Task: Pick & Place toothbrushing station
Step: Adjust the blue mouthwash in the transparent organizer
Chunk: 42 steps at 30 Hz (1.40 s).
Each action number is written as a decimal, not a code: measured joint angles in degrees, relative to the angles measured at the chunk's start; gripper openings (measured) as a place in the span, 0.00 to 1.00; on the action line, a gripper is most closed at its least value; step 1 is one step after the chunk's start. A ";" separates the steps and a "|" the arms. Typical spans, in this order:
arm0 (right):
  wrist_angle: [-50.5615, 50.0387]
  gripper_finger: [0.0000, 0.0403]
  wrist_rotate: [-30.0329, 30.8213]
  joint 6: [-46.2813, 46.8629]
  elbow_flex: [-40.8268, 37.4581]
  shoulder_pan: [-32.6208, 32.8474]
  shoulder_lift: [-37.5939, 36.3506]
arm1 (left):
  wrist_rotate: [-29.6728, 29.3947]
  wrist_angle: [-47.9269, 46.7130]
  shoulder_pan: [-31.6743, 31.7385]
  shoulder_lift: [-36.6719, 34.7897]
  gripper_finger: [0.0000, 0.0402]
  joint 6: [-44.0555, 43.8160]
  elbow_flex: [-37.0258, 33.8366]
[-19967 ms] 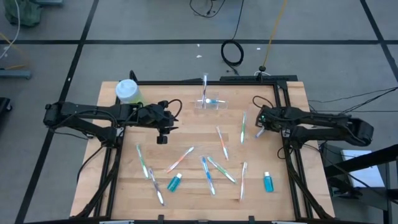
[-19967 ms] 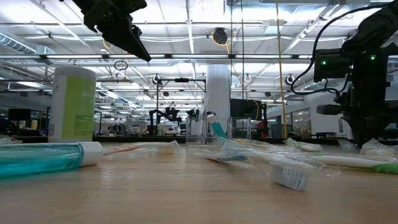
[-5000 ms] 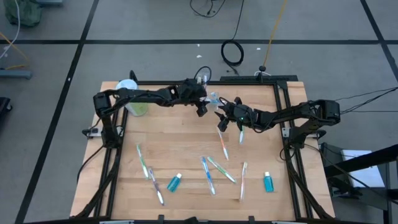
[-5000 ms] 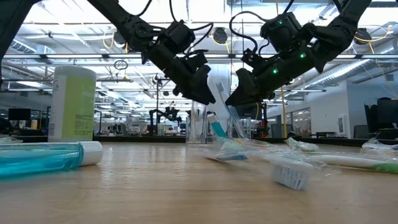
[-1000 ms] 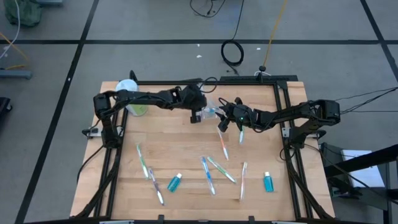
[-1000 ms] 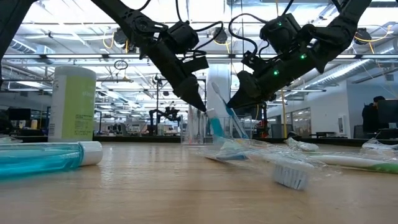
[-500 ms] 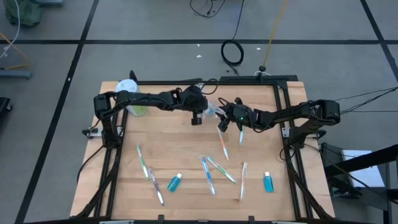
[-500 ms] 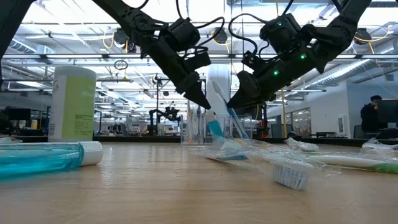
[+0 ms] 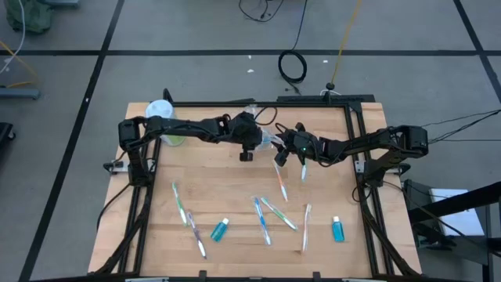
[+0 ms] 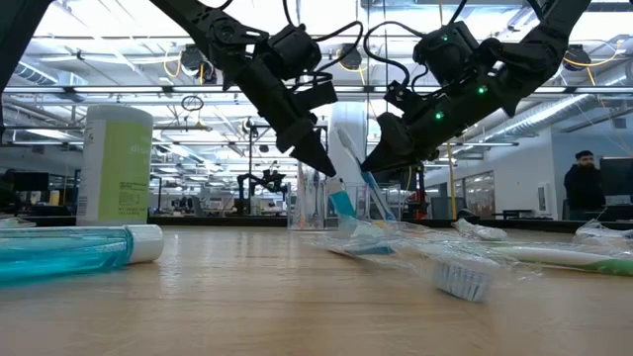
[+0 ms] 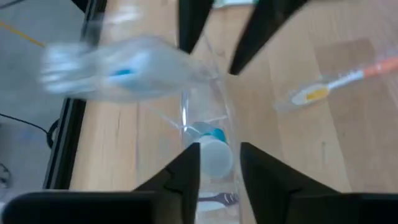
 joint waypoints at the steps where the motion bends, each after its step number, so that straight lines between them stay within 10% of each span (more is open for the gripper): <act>1: -0.01 0.39 0.00 0.00 0.00 0.00 0.02 | -0.68 -0.37 -0.18 0.00 0.34 0.29 0.00; 42: 0.06 0.39 0.01 0.02 0.04 0.02 0.02 | -6.57 4.72 -0.84 2.81 0.38 -32.79 -0.07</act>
